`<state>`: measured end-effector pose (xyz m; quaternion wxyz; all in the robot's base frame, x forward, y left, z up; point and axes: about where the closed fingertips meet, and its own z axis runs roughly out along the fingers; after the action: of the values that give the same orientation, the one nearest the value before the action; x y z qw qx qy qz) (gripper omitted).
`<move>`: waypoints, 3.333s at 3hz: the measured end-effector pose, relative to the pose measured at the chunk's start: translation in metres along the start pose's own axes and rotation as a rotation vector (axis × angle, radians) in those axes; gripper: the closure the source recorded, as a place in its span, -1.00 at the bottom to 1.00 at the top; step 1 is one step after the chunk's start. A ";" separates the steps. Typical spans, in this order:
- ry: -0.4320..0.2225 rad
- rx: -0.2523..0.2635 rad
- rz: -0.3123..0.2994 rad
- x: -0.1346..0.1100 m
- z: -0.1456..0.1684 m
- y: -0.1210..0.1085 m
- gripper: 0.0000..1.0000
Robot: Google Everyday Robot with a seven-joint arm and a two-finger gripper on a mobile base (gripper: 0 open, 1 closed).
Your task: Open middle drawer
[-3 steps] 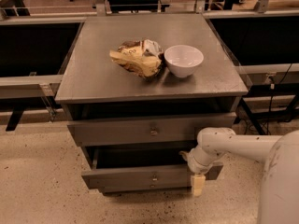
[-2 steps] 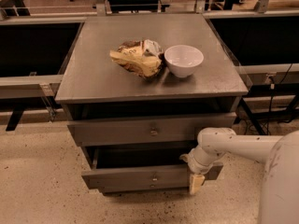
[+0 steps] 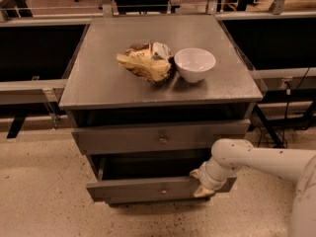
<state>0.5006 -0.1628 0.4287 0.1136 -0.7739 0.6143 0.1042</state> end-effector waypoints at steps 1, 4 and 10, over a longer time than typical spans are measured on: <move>0.000 0.000 0.000 -0.001 -0.004 -0.001 0.30; -0.060 -0.050 -0.013 -0.026 -0.001 0.041 -0.55; -0.134 -0.077 0.049 -0.033 -0.007 0.068 0.75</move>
Offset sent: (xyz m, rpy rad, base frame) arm -0.1268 0.0253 -0.0093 0.0854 0.2071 0.0167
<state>0.4268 -0.1492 0.4423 0.1223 -0.7536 0.6196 0.1821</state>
